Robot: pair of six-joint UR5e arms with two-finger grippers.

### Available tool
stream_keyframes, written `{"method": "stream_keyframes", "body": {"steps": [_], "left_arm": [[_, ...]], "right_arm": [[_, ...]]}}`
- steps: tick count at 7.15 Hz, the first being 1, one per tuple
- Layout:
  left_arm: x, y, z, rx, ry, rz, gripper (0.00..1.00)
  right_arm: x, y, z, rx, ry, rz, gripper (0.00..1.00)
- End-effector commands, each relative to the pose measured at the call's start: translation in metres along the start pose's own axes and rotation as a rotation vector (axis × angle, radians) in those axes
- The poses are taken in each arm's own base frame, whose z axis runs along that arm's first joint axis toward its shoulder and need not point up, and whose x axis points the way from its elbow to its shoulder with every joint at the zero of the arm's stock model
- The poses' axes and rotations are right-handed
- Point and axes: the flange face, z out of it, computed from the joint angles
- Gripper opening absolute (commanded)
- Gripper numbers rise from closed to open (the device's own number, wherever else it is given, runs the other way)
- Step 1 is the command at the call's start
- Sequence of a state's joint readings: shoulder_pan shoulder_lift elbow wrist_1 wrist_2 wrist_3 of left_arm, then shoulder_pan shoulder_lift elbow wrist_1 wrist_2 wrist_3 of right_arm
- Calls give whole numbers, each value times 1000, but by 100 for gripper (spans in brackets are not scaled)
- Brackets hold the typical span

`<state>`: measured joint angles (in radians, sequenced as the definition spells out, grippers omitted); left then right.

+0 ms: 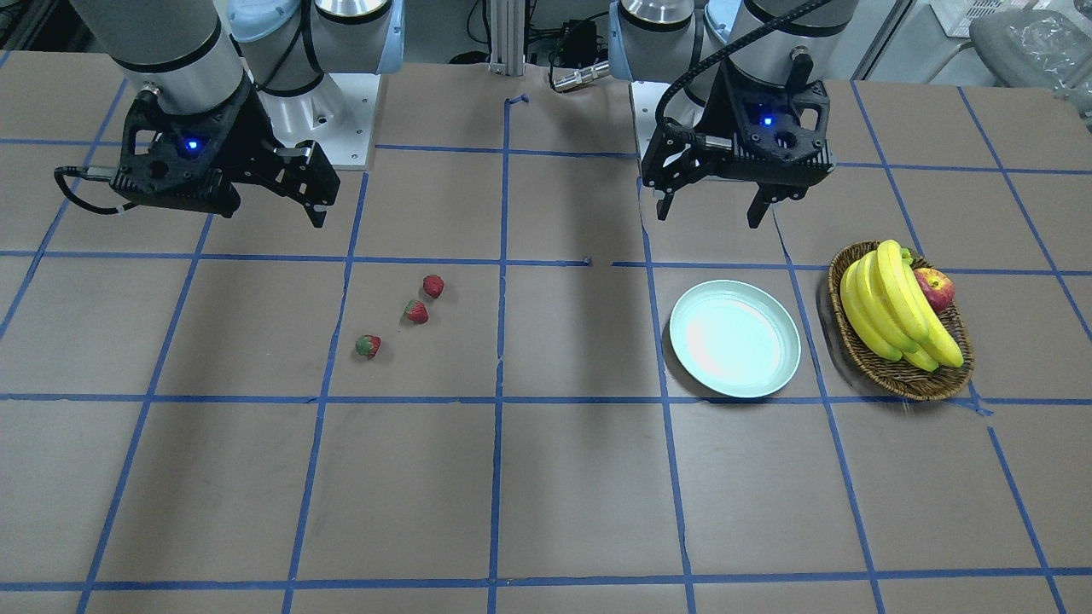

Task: Collect all strawberries into plate

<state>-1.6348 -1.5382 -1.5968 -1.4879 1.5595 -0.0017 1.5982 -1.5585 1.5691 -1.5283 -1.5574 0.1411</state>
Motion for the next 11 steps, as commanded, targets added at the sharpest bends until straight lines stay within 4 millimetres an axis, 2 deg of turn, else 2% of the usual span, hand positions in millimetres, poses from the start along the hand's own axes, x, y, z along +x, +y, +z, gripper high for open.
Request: {"method": "stream_keyframes", "body": {"steps": [1,4,6,7,9,11], "left_arm": [[-1,0,-2,3,-2,4,100],[-1,1,-1,0,-2,5,100],[-2,1,0,-2,1,4,100],[-2,2,0,-3,-2,4,100],[-3,2,0,0,2,2,100],[-2,2,0,0,1,4,100]], "right_arm": [[0,0,0,-2,0,0,100],[3,1,6,-41,7,8,100],[4,8,16,-124,22,13,100],[2,-1,28,-128,21,15,100],[0,-17,81,-104,16,79,100],[1,-13,150,-63,10,94,100]]}}
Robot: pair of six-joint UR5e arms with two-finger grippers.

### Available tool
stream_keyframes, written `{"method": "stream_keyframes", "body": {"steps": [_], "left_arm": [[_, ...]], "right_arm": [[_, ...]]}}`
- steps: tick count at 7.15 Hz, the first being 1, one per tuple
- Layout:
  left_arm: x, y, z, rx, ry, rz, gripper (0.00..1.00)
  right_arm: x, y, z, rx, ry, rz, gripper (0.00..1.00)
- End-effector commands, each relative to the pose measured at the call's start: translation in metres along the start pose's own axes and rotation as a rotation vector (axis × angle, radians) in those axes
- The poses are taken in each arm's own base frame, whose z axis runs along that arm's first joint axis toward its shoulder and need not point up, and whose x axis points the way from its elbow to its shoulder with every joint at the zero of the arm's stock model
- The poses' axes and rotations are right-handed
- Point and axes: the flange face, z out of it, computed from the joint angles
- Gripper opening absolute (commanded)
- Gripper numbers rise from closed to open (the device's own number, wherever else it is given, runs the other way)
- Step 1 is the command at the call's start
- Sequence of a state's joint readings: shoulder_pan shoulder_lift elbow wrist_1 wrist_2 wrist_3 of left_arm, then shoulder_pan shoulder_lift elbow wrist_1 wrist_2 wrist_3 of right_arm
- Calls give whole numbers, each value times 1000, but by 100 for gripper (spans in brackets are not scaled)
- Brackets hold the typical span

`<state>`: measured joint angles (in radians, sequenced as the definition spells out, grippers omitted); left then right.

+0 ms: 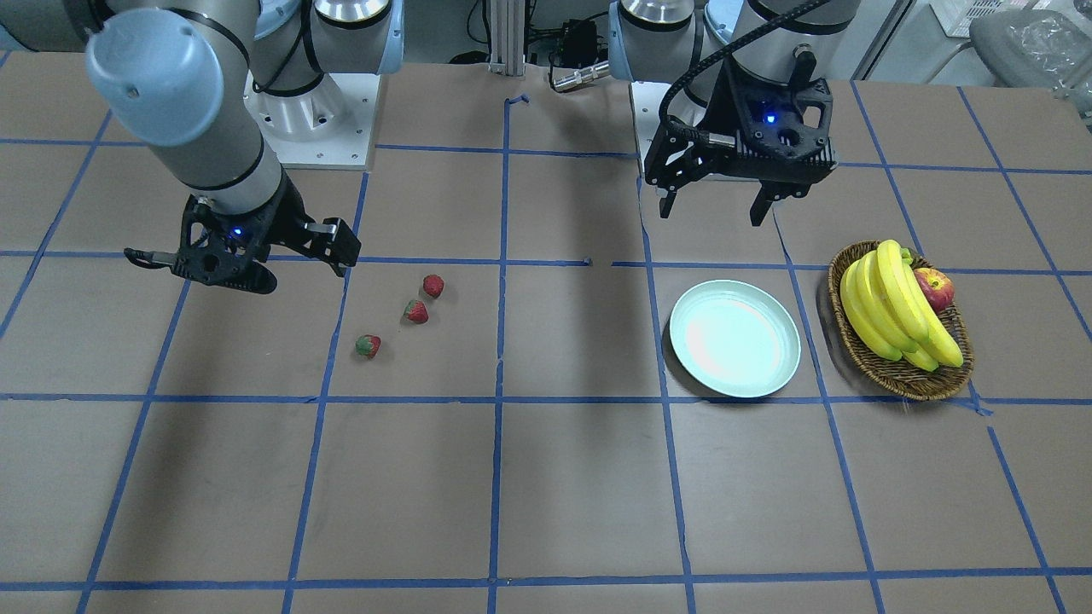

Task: Collect all strawberries into plate
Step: 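Reach the right gripper to the strawberry farthest from the robot and grasp it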

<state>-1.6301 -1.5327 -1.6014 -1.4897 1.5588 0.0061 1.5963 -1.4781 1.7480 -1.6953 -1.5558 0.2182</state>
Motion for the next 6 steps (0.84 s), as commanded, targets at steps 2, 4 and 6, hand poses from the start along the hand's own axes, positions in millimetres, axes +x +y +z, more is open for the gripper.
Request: {"method": "stream_keyframes", "body": {"steps": [2,4,6], "left_arm": [[-1,0,0,-1,-3,-1,100],[0,0,0,0,0,-1,100],[-1,0,0,0,0,-1,100]], "right_arm": [[-1,-6,111,43,-10,95,100],[-7,-18,148,17,-3,209,100],[-18,-22,163,14,-1,246,100]]}}
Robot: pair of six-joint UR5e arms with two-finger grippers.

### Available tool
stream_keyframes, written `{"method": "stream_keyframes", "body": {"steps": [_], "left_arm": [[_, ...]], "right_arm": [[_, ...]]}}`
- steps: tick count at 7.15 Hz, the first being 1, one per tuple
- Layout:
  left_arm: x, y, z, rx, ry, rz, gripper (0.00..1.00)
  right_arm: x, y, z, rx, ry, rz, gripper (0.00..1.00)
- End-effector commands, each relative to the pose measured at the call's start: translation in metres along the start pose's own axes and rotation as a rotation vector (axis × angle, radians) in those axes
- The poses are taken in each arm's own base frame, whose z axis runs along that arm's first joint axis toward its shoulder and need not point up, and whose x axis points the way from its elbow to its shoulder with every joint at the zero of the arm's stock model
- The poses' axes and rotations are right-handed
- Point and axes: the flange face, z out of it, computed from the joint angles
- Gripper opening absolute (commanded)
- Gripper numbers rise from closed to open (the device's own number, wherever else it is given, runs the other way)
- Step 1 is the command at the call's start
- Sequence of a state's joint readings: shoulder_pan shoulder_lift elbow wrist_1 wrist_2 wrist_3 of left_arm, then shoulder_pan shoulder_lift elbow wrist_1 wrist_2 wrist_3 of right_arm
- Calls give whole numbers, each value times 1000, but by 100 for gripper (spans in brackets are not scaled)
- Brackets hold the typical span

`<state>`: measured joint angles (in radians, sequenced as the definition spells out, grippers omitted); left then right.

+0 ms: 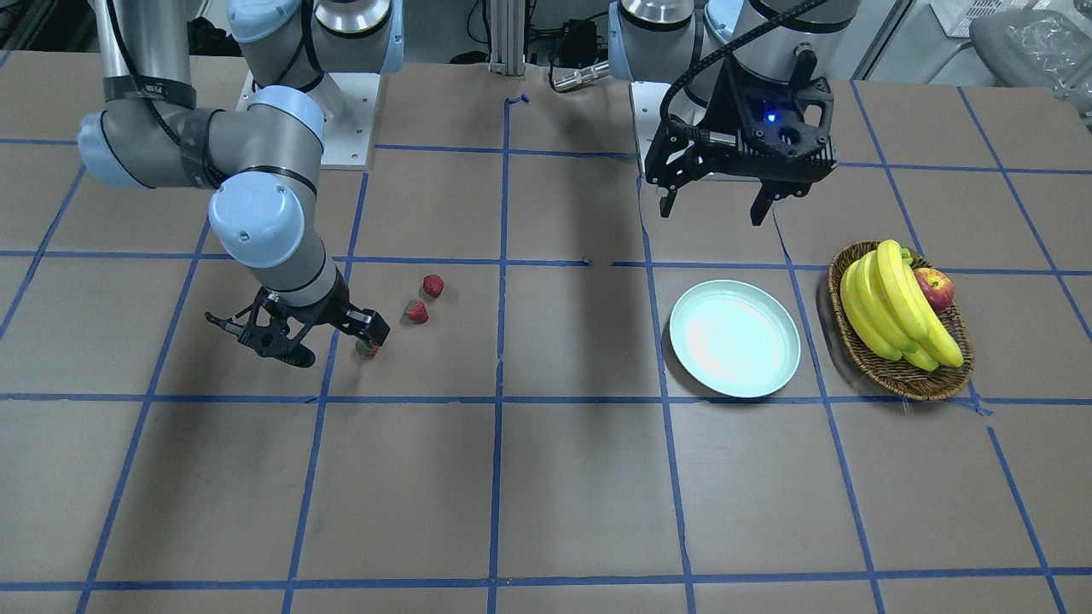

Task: Collect all strawberries into plate
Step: 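Reach the right gripper to the strawberry farthest from the robot and grasp it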

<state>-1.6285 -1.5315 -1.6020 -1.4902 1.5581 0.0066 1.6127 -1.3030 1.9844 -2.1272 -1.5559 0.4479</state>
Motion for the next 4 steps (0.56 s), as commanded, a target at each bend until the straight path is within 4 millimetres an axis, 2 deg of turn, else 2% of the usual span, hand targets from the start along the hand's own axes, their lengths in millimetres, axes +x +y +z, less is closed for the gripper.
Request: {"method": "stream_keyframes", "body": {"steps": [1,3,4], "left_arm": [[0,0,1,-1,1,0,100],[-1,1,-1,0,-2,0,100],[-1,1,0,-1,-2,0,100]], "right_arm": [[-10,-5,18,-4,-2,39,100],[-12,-4,25,-25,-19,44,100],[-12,-3,26,-29,-16,44,90]]}}
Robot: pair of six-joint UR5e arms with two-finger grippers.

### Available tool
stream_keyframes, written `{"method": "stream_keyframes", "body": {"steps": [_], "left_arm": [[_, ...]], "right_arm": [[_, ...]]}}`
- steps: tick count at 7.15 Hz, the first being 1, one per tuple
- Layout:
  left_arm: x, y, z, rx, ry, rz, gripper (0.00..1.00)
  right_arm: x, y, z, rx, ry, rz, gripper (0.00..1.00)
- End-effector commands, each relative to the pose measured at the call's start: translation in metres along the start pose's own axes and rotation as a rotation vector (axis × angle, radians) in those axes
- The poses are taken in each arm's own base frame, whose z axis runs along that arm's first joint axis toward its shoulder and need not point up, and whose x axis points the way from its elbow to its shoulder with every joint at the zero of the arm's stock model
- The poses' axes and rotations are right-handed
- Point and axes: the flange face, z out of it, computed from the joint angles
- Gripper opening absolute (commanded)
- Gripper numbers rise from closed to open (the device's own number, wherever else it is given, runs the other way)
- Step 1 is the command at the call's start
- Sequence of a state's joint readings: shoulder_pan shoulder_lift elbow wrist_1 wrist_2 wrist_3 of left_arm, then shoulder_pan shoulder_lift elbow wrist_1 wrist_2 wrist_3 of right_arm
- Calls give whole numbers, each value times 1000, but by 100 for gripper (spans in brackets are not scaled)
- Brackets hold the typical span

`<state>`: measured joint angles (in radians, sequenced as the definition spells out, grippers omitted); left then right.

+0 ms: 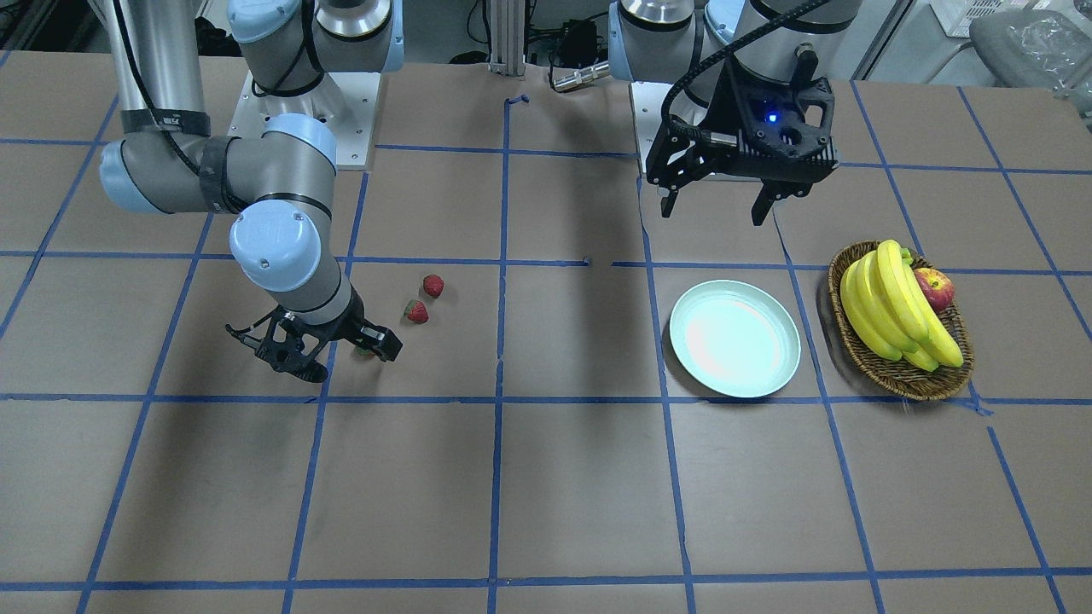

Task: Collect all strawberries into plate
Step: 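Reach the right gripper to the strawberry farthest from the robot and grasp it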

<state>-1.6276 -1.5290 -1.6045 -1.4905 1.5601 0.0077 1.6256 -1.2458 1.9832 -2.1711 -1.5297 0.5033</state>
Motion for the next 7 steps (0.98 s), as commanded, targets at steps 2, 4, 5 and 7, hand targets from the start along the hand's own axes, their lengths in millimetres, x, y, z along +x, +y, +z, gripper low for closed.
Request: {"method": "stream_keyframes", "body": {"steps": [2,4,5,7], "left_arm": [[-1,1,-1,2,-2,-2,100],[-1,1,-1,1,0,-2,100],[-1,2,-2,2,-2,-2,100],[-1,2,-2,1,-2,-2,100]], "right_arm": [[0,1,4,-13,1,3,13],[-3,2,4,-25,-25,2,0],[-5,-1,1,-17,-29,0,0],[-12,-12,-21,25,-51,-12,0]]}}
